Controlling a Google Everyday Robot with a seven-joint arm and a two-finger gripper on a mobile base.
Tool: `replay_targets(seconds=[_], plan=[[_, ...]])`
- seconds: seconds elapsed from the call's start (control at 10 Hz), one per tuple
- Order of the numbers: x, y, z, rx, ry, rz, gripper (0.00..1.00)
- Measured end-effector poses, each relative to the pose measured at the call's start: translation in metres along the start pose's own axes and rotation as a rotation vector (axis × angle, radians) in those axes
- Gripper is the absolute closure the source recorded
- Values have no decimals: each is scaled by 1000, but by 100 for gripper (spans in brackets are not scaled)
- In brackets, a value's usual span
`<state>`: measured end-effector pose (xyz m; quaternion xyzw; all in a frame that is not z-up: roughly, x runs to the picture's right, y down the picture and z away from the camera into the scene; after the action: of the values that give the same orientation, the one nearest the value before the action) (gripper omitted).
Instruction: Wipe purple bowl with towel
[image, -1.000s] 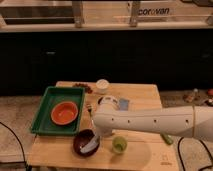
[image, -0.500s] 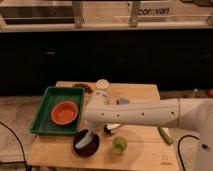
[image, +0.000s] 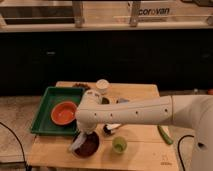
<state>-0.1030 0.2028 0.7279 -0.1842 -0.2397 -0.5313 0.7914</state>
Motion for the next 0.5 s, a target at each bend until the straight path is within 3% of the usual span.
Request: replay_targets(seconds=[0.2,0.5], plan=[[-7,5,-1,-1,-13,-8,100],[-11,36,12,-37,-53,33,100]])
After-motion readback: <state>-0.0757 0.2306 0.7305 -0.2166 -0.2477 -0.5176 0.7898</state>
